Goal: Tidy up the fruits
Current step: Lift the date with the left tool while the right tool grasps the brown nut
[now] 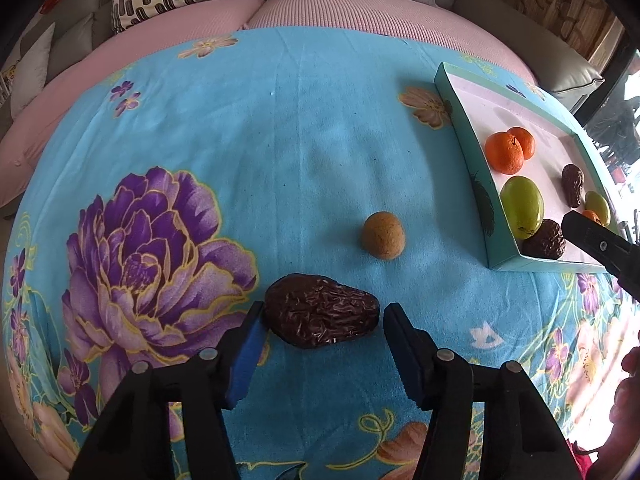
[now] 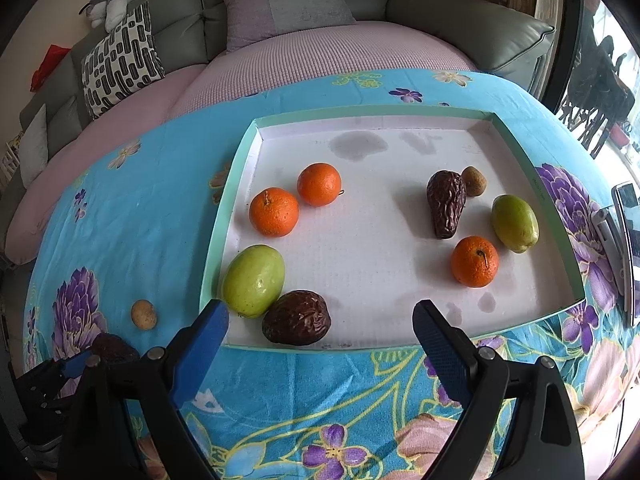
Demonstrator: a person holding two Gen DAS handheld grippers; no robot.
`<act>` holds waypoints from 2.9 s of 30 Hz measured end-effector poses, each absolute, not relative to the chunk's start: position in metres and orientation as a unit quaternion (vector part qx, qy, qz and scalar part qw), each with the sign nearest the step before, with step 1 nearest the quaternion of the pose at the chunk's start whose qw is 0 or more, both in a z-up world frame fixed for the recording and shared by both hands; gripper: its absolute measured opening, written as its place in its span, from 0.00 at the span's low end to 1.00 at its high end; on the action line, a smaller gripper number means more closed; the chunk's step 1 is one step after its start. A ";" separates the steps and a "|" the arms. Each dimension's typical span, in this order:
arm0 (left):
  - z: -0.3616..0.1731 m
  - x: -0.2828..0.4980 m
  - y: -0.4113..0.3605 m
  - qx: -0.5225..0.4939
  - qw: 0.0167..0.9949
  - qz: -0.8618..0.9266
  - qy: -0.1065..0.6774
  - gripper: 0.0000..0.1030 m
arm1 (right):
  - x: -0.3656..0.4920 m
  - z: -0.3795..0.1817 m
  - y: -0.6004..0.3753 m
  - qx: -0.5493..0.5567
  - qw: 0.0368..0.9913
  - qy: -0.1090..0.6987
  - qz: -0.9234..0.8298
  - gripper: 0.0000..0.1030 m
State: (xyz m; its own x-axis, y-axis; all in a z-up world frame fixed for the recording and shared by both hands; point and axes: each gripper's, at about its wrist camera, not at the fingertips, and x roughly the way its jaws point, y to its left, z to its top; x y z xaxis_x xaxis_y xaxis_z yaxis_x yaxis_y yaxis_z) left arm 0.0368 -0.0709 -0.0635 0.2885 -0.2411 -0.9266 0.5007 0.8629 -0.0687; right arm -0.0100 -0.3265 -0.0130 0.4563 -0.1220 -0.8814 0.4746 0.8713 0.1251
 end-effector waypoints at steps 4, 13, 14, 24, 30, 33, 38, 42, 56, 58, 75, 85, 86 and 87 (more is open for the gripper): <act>-0.063 0.038 -0.068 0.115 0.795 -0.237 0.547 0.57 | -0.010 -0.014 -0.327 0.181 0.833 0.491 -0.179 0.91; -0.045 0.042 -0.055 0.086 0.821 -0.226 0.518 0.57 | -0.009 -0.016 -0.326 0.179 0.832 0.493 -0.179 0.91; -0.043 0.044 -0.052 0.080 0.826 -0.220 0.513 0.57 | -0.009 -0.016 -0.326 0.179 0.833 0.493 -0.178 0.91; -0.025 0.063 -0.004 -0.005 0.866 -0.137 0.480 0.57 | -0.001 -0.013 -0.308 0.156 0.846 0.487 -0.151 0.91; -0.023 0.069 0.021 -0.043 0.875 -0.095 0.473 0.57 | 0.009 -0.006 -0.283 0.132 0.865 0.475 -0.098 0.91; -0.024 0.072 0.028 -0.054 0.876 -0.080 0.472 0.57 | 0.015 -0.006 -0.270 0.128 0.870 0.472 -0.069 0.91; -0.026 0.076 0.037 -0.066 0.876 -0.064 0.474 0.57 | 0.023 -0.002 -0.245 0.097 0.881 0.462 -0.029 0.91; -0.026 0.077 0.038 -0.070 0.876 -0.064 0.473 0.57 | 0.031 -0.005 -0.226 0.079 0.881 0.467 -0.002 0.84; -0.028 0.077 0.038 -0.075 0.873 -0.066 0.477 0.57 | 0.058 -0.038 -0.193 0.030 0.857 0.512 0.040 0.43; -0.028 0.076 0.037 -0.074 0.873 -0.068 0.477 0.57 | 0.060 -0.042 -0.190 0.025 0.856 0.514 0.043 0.38; -0.029 0.076 0.033 -0.068 0.871 -0.073 0.480 0.57 | 0.063 -0.051 -0.189 0.027 0.845 0.533 0.042 0.25; -0.029 0.075 0.032 -0.065 0.872 -0.075 0.480 0.57 | 0.060 -0.038 -0.192 0.036 0.856 0.514 0.040 0.24; -0.029 0.075 0.032 -0.064 0.872 -0.075 0.480 0.57 | 0.058 -0.035 -0.194 0.038 0.858 0.510 0.037 0.24; -0.028 0.075 0.031 -0.063 0.872 -0.074 0.480 0.57 | 0.057 -0.032 -0.197 0.040 0.861 0.505 0.034 0.24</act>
State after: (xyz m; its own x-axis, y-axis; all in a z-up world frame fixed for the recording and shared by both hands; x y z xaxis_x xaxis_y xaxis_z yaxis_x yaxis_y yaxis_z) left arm 0.0751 0.0315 -0.0285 0.5289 -0.1897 -0.8272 0.0696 0.9811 -0.1805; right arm 0.0574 -0.1968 -0.0319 0.4869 0.0986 -0.8679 -0.0171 0.9945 0.1034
